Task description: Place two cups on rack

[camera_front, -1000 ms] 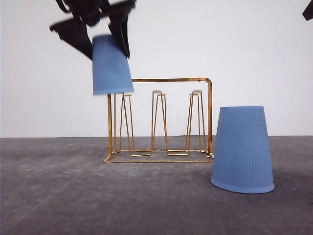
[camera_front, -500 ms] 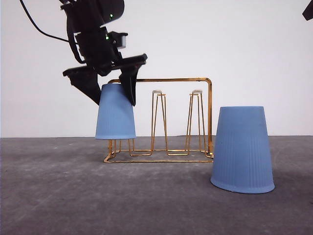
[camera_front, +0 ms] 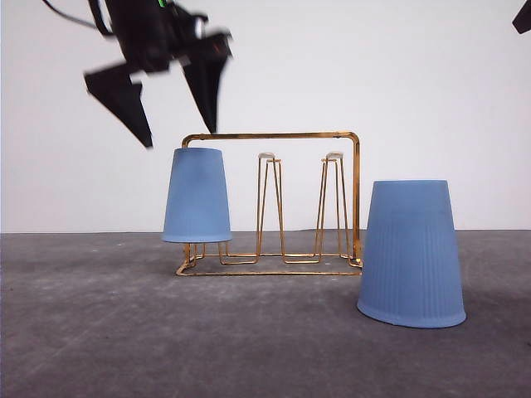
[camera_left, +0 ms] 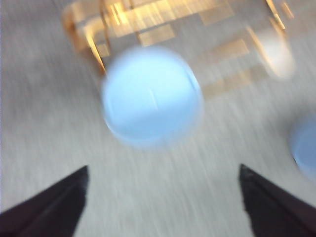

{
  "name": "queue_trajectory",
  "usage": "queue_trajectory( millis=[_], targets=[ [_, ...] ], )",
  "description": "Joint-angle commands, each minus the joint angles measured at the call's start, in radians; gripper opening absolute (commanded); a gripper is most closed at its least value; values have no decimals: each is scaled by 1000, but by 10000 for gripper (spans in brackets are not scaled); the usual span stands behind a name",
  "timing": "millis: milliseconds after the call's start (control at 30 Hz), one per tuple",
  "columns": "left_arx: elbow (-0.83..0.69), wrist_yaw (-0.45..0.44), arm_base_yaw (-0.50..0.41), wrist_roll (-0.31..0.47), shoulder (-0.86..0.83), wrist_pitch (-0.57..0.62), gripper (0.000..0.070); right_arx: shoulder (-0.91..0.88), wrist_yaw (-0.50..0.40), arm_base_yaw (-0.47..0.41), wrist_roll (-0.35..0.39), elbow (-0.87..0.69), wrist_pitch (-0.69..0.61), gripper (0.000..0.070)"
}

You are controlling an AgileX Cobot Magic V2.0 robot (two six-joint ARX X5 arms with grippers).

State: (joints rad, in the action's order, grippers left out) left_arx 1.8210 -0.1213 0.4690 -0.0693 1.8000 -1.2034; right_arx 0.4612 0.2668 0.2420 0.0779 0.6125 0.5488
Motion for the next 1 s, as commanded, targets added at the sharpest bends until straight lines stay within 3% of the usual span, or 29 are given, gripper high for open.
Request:
queue_trajectory(
  millis=[0, 133, 333, 600, 767, 967],
  targets=[
    [20, -44, 6, 35, -8, -21, 498, 12, 19, 5, -32, 9, -8, 563],
    [-68, -93, 6, 36, -104, 19, 418, 56, 59, 5, -76, 9, 1, 563],
    [-407, -117, 6, 14, -338, 207, 413, 180, 103, 16, -98, 9, -1, 564],
    [-874, -116, -13, -145, -702, 502, 413, 384, 102, 71, -97, 9, -50, 565],
    [-1034, -108, -27, -210, -889, 537, 413, 507, 94, 108, -98, 9, -177, 566],
    [-1075, -62, -27, -212, -1002, 501, 414, 665, 47, 145, -97, 9, -313, 595]
  ],
)
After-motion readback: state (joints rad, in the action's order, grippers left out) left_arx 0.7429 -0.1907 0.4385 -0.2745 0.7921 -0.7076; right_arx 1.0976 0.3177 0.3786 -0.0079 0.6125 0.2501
